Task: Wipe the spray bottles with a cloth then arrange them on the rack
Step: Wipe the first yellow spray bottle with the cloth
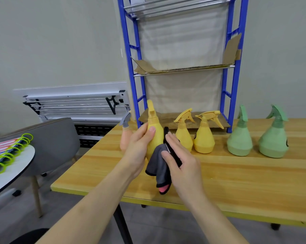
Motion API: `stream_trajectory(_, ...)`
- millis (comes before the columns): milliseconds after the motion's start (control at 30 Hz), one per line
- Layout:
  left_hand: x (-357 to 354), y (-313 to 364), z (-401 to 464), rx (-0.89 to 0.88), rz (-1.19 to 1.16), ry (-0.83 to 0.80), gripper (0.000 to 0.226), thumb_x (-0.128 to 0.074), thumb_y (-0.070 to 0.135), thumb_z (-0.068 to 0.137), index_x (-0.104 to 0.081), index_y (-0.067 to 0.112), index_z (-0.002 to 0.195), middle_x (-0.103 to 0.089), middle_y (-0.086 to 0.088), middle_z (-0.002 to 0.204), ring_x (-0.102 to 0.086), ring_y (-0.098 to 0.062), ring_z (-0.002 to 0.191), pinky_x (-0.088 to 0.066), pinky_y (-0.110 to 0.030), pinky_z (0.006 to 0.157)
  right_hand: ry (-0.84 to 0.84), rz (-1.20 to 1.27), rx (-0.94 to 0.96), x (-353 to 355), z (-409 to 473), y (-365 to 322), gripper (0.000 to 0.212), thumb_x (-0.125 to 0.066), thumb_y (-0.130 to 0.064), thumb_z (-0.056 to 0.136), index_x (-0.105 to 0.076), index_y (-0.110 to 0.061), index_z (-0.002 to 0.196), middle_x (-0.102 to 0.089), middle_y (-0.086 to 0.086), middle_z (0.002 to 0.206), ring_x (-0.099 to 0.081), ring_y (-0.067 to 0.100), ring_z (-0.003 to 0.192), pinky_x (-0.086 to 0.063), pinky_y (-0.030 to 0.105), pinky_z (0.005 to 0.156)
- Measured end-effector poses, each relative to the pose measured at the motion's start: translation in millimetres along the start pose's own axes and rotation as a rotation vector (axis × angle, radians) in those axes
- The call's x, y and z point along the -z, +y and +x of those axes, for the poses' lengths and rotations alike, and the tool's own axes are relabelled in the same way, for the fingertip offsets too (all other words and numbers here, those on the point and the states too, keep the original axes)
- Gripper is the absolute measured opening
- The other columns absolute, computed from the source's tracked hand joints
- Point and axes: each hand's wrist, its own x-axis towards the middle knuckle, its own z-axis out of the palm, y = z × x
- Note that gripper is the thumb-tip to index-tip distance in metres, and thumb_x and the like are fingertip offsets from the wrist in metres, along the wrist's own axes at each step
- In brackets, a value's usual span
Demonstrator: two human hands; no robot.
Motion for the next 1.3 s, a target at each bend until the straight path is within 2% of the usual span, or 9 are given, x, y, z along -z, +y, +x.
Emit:
stream_trajectory(67,-6,-4,-4,-0.009,0.082,-0.068,0.023,-0.047,0.014,0.108,-0.068,0.019,0.116,-0.075,0.026,0.103,-0.069,-0.001,0.108,-0.054,-0.031,0.100,-0.002,-0.051,0.042,1,6,0,0.049,-0.067,-0.014,0.098,-0.055,-0.023,0.145,-0.050,-0.015,0.150,-0.037,-0.012,0.141,-0.031,0.011,0.115)
stream_trajectory(133,-9,-12,-8,0.014,0.104,-0.093,0.026,-0.046,0.014,0.108,-0.064,0.032,0.106,-0.074,0.031,0.093,-0.069,0.009,0.098,-0.054,-0.020,0.089,-0.012,-0.093,0.058,4,16,1,0.050,-0.068,-0.015,0.097,-0.055,-0.021,0.145,-0.049,-0.015,0.148,-0.036,-0.013,0.141,-0.029,0.009,0.114)
stream_trajectory(300,-7,-28,-9,0.039,0.057,-0.058,0.026,-0.047,0.020,0.109,-0.066,0.022,0.126,-0.073,0.000,0.126,-0.066,-0.019,0.124,-0.049,-0.041,0.106,-0.116,-0.198,0.116,8,24,11,0.048,-0.066,-0.015,0.099,-0.056,-0.020,0.145,-0.048,-0.013,0.150,-0.031,-0.019,0.138,-0.026,0.005,0.113)
stream_trajectory(433,-4,-43,-11,0.044,0.101,-0.020,0.022,-0.050,0.021,0.108,-0.065,0.022,0.124,-0.075,0.009,0.119,-0.067,-0.007,0.117,-0.052,-0.033,0.101,-0.113,-0.206,0.079,10,9,28,0.047,-0.066,-0.013,0.099,-0.058,-0.022,0.144,-0.052,-0.011,0.150,-0.036,-0.018,0.138,-0.027,0.005,0.112)
stream_trajectory(633,13,-70,3,0.076,0.200,0.038,0.065,-0.067,0.058,0.091,-0.056,0.023,0.144,-0.064,-0.002,0.141,-0.056,-0.026,0.135,-0.042,-0.057,0.114,-0.126,-0.255,-0.042,14,-8,47,0.041,-0.066,-0.015,0.099,-0.063,-0.023,0.140,-0.062,-0.011,0.140,-0.047,-0.013,0.126,-0.031,-0.002,0.102)
stream_trajectory(767,17,-72,20,0.044,0.288,0.066,0.041,-0.059,0.046,0.096,-0.065,0.026,0.131,-0.070,-0.004,0.128,-0.064,-0.027,0.123,-0.048,-0.057,0.108,-0.083,-0.292,-0.088,17,-1,55,0.033,-0.065,-0.017,0.099,-0.070,-0.021,0.131,-0.071,-0.010,0.126,-0.054,-0.011,0.109,-0.030,-0.006,0.092)
stream_trajectory(1000,26,-84,55,0.059,0.459,0.153,0.021,-0.048,0.025,0.108,-0.066,0.025,0.120,-0.075,0.003,0.110,-0.069,-0.019,0.109,-0.053,-0.052,0.101,-0.074,-0.312,-0.119,18,16,68,0.029,-0.063,-0.019,0.100,-0.070,-0.023,0.128,-0.068,-0.014,0.123,-0.057,-0.005,0.111,-0.031,-0.003,0.094)
stream_trajectory(1167,33,-93,82,0.034,0.584,0.145,0.022,-0.047,0.022,0.108,-0.061,0.022,0.125,-0.071,-0.003,0.112,-0.065,-0.026,0.110,-0.052,-0.047,0.101,-0.073,-0.311,-0.126,21,29,77,0.028,-0.063,-0.017,0.101,-0.070,-0.024,0.126,-0.063,-0.017,0.117,-0.054,-0.008,0.107,-0.039,0.005,0.096)
stream_trajectory(1300,35,-92,98,0.068,0.677,0.124,0.038,-0.042,0.024,0.110,-0.044,0.018,0.148,-0.060,0.006,0.132,-0.055,-0.016,0.124,-0.042,-0.033,0.105,-0.084,-0.321,-0.151,24,37,82,0.028,-0.061,-0.020,0.102,-0.069,-0.025,0.128,-0.062,-0.020,0.118,-0.052,-0.013,0.107,-0.034,0.000,0.093)
